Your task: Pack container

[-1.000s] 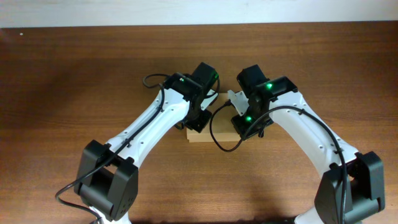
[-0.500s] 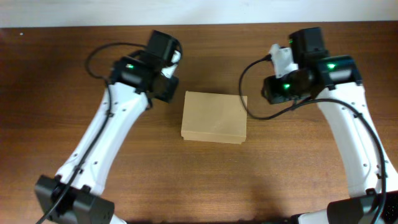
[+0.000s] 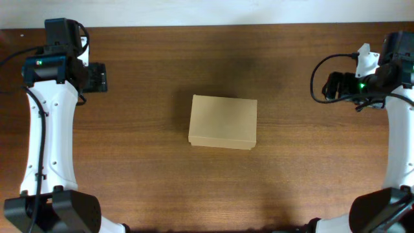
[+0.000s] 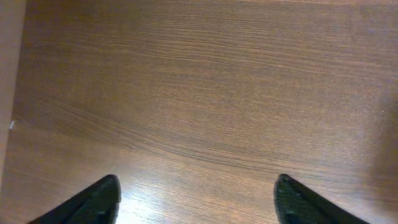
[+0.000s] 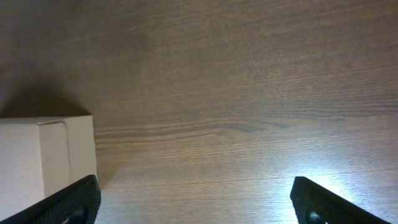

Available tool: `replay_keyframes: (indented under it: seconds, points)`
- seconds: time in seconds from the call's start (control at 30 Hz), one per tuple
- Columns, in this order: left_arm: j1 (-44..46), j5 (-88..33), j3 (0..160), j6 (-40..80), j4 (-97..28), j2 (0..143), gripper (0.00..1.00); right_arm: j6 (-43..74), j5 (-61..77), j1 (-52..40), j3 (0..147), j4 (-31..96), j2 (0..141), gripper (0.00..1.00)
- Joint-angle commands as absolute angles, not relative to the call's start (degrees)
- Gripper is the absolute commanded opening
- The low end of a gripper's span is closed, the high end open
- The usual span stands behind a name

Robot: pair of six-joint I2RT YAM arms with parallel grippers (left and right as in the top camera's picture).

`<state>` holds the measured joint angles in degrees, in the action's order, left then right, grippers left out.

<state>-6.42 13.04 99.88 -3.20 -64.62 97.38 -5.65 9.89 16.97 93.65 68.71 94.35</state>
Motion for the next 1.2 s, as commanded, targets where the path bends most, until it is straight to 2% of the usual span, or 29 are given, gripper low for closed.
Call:
replay_keyframes:
  seconds: [0.0,0.9,1.0,1.17]
  points:
    - [-6.7,12.2,100.6,-3.2,-64.6,96.8,1.0,-6.9,8.9,17.4,94.7,68.5,95.2,0.99]
    - [-6.7,12.2,100.6,-3.2,-64.7,96.8,1.0,-6.8,7.6,17.4,94.7,68.6,95.2,0.99]
    - [-6.7,12.2,100.6,-3.2,-64.7,96.8,1.0,-6.6,8.4,17.2,94.7,63.0,93.8,0.99]
    - [-6.7,12.2,100.6,-3.2,-64.7,96.8,1.0,-6.6,13.5,12.9,90.1,46.3,86.3,0.99]
